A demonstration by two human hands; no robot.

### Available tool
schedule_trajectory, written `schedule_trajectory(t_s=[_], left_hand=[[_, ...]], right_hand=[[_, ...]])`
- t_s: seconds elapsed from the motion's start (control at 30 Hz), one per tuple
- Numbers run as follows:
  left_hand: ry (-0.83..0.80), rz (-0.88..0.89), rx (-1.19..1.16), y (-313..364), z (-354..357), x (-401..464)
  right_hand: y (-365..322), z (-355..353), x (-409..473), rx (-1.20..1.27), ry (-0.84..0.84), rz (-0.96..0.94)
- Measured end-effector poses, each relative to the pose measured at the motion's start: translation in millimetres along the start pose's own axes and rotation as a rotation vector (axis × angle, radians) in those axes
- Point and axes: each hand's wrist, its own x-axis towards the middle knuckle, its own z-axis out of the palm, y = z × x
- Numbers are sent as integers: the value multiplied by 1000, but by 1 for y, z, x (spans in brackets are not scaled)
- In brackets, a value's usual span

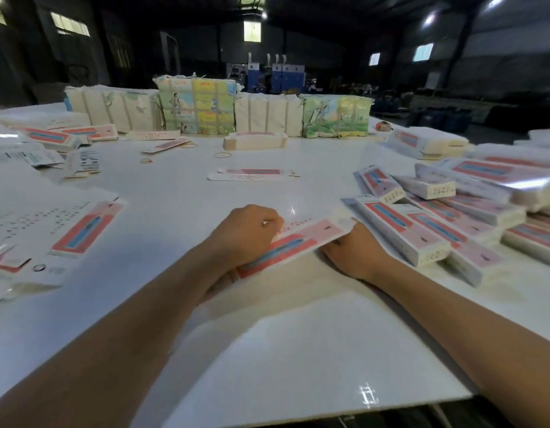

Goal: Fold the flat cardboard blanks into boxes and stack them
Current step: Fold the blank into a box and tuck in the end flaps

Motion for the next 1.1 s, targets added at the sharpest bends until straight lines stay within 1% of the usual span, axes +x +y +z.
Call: schedule_trajectory(t_s=[0.07, 0.13, 0.17, 0.2, 0.27, 0.33, 0.37, 0.4, 0.43, 0.47, 0.5, 0.53, 0.57, 0.6, 0.63, 0.7, 0.8, 0.83, 0.9, 0.97, 1.0, 1.03, 1.1], left_hand=[[25, 45, 12, -2, 14, -4], [79, 76, -62, -4, 17, -6], [88, 84, -59, -4, 16, -7], [66, 81, -9, -3, 14, -7], [-74, 52, 109, -2, 15, -7], [-190, 24, 89, -2, 16, -7], [-197, 24, 50, -4, 16, -6], [-172, 34, 23, -6, 15, -6], [-130, 48, 32, -8, 14, -5], [-89, 59, 65, -10, 13, -5], [-59, 67, 107, -11, 11, -6], [-39, 74, 146, -10, 11, -6], [-24, 85, 173, -10, 12, -7], [-5, 101, 179, -9, 12, -7], [26, 117, 168, -8, 11, -6], [124, 119, 170, -6, 7, -4], [209, 100, 290, -3, 2, -3], [215, 98, 311, -2, 2, -2], [217, 90, 301, -2, 3, -2], [225, 65, 261, -2, 3, -1], [227, 45, 224, -3, 2, -1], [222, 27, 179, -3, 0, -1], [196, 15, 124, -2, 1, -2]], right_hand=[[-2, -2, -2, 59, 26, -8], [-3, -3, -2, 34, 25, -12], [-3, -3, -2, 23, 36, -25], [-3, -3, -1, 34, 44, -41], [-4, -3, -1, 86, 35, -62], [-4, -5, -2, 62, -3, -27], [-5, -7, -1, 51, -7, 16], [-5, -10, 0, 96, 17, 87], [-5, -13, 2, 255, 75, 196], [-4, -17, 4, 540, 134, 325], [-7, -21, 6, 893, 172, 466], [-8, -24, 7, 1168, 185, 559], [-8, -25, 6, 1324, 167, 588], [-8, -25, 6, 1348, 115, 568], [-9, -23, 4, 1310, 74, 529], [-7, -21, 2, 1205, 54, 484], [-5, -22, 3, 1172, 92, 470], [-4, -22, 4, 1177, 122, 471], [-1, -22, 4, 1104, 261, 471], [1, -23, 1, 885, 449, 417], [1, -24, -1, 779, 504, 373], [-1, -24, -3, 697, 520, 325], [-11, -21, -6, 609, 464, 230]])
